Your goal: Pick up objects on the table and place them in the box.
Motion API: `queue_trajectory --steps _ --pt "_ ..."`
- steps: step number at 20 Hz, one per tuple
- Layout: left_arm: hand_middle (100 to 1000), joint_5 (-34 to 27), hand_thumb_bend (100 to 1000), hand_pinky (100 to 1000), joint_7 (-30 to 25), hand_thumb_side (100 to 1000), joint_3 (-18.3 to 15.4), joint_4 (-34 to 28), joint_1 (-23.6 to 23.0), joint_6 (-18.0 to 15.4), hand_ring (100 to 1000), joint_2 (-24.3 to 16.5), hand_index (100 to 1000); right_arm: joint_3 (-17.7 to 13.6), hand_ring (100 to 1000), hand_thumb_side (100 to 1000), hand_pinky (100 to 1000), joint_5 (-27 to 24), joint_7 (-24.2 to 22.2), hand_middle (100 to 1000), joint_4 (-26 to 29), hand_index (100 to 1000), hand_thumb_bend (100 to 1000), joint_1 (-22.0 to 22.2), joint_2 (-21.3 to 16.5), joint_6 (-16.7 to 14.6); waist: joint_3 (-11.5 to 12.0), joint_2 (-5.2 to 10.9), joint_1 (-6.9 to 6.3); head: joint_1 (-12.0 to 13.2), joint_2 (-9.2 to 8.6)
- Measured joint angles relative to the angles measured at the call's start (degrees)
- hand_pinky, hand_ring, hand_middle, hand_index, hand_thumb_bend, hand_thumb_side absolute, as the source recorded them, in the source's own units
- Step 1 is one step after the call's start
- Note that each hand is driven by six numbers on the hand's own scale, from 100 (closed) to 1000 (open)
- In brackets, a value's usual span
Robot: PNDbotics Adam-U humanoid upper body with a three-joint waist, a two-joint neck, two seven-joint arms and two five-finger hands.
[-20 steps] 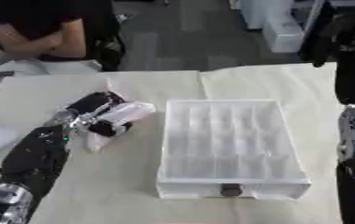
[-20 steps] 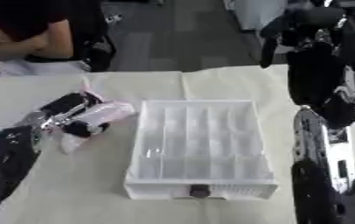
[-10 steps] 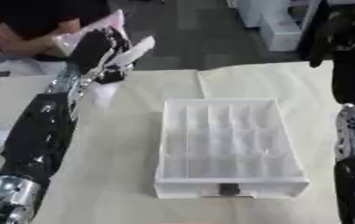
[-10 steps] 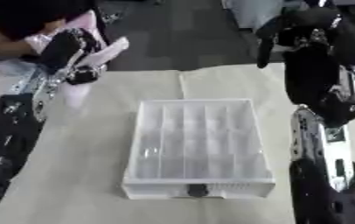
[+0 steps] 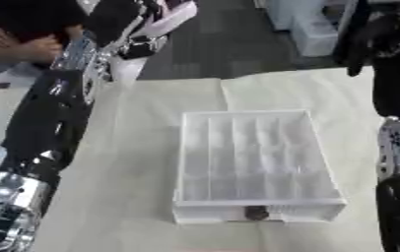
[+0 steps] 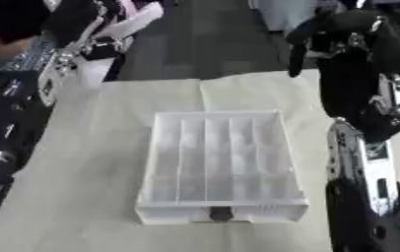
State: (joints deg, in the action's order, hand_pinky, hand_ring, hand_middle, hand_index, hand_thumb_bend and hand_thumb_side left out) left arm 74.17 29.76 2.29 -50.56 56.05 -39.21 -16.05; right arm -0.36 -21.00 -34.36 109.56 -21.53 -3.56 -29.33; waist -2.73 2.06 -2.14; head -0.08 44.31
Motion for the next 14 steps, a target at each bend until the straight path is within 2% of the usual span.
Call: queue_trajectory --steps 3,7,12,14 --pt "160 -4.3 100 100 -3.0 100 2.5 0.3 0.0 -2.9 120 0.7 271 0.0 595 837 296 0.0 -0.1 824 0.0 726 100 0.0 0.0 0.1 -0.3 0.01 0.00 0.0 0.00" --pt "170 -9.1 113 100 -8.3 100 4.8 0.1 -0.1 -5.4 139 3.6 280 0.1 595 835 296 0.1 -0.3 825 0.0 726 100 0.0 0.5 0.3 -0.8 -0.03 0.00 0.0 0.00" --pt "187 -17.6 104 100 -17.2 100 7.8 -0.1 -0.1 -8.5 158 7.0 297 0.3 596 834 297 0.2 -0.4 824 0.0 726 100 -0.1 0.5 0.4 -1.4 -0.26 -0.19 0.1 0.00" --pt "204 -21.7 100 100 -21.2 134 9.2 0.3 -0.1 -9.7 180 7.6 315 0.3 596 834 297 0.3 -0.5 824 0.0 726 100 -0.1 0.5 0.5 -1.4 -0.29 -0.23 0.1 0.00"
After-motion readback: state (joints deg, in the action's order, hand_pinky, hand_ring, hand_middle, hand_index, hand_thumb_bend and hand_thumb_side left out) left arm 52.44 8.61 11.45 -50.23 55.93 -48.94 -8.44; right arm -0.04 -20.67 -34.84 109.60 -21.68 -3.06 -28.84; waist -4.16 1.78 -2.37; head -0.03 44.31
